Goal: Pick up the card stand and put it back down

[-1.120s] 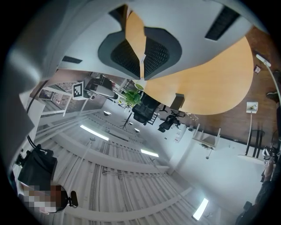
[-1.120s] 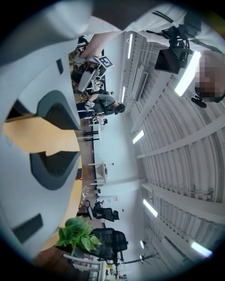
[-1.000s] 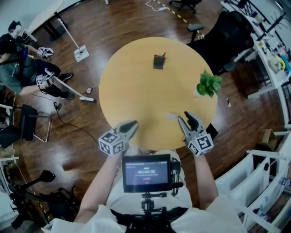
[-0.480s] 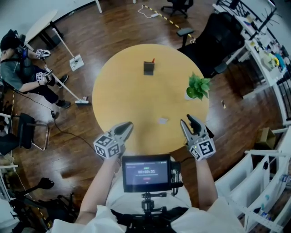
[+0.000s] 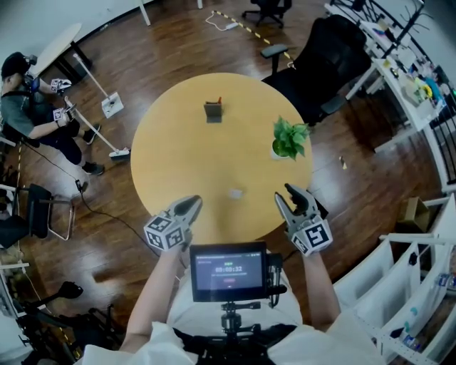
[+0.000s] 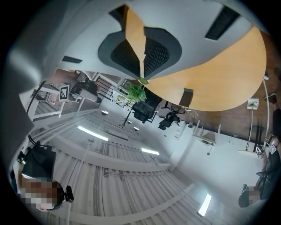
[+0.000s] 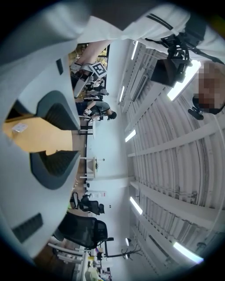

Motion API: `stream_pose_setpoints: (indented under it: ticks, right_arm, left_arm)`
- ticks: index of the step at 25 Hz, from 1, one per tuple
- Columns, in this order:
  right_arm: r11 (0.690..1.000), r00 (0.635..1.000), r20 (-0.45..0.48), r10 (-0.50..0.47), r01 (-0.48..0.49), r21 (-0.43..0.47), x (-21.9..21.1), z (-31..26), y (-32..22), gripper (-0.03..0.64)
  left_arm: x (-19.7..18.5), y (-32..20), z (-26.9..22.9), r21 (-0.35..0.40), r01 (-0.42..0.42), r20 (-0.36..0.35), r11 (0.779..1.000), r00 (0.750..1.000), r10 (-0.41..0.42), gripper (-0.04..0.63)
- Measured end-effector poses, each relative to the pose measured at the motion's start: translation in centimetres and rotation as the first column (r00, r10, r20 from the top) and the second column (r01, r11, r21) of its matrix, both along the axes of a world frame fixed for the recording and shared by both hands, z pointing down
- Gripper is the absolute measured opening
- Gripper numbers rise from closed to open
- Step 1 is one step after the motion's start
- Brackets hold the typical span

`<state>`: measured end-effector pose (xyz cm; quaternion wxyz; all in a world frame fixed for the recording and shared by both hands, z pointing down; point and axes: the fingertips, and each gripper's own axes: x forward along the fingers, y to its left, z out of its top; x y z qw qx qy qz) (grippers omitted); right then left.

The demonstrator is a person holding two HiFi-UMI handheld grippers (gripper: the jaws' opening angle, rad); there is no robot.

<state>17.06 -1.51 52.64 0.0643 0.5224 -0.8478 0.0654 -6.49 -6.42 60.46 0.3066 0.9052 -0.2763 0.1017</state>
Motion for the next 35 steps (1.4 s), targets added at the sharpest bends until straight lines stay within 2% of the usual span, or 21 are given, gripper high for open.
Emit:
stream_pose_setpoints:
  ticks: [6, 11, 17, 22, 28, 35]
  right_arm:
    - [1.000, 0.999, 0.030, -0.020, 0.020, -0.006, 1.6, 1.2, 0.6, 0.152]
    - [0.997, 0.996, 0.065, -0.067, 0.069, -0.024, 2.8, 3.5, 1.1, 0.151]
    - [0.987, 0.987, 0.063, -0.150, 0.154, -0.053, 2.2, 6.0, 1.4, 0.144]
    - [0.984, 0.983, 0.052, -0.174, 0.176, -0.036, 0.6, 4.7, 1.4, 0.144]
    - [0.988, 0.987, 0.048, -0.150, 0.152, -0.036, -1.5, 4.5, 1.8, 0.144]
    - [0.987, 0.988, 0.045, -0.150, 0.152, -0.049, -7.4, 4.2, 2.8, 0.144]
  left_arm:
    - [2.0, 0.8, -0.2, 0.013, 0.008, 0.029, 1.000, 1.000, -0.008, 0.026]
    - [3.2, 2.3, 0.0, 0.021, 0.052, 0.069, 0.998, 0.996, -0.053, 0.026]
    - [3.6, 5.4, 1.2, 0.007, 0.119, 0.058, 0.993, 0.991, -0.119, 0.026]
    - [1.9, 7.3, 2.1, -0.018, 0.156, 0.030, 0.988, 0.987, -0.156, 0.025]
    - [-1.4, 8.0, 1.7, -0.019, 0.154, 0.026, 0.988, 0.988, -0.153, 0.023]
    - [-6.7, 8.6, 0.8, -0.005, 0.146, 0.025, 0.989, 0.989, -0.146, 0.023]
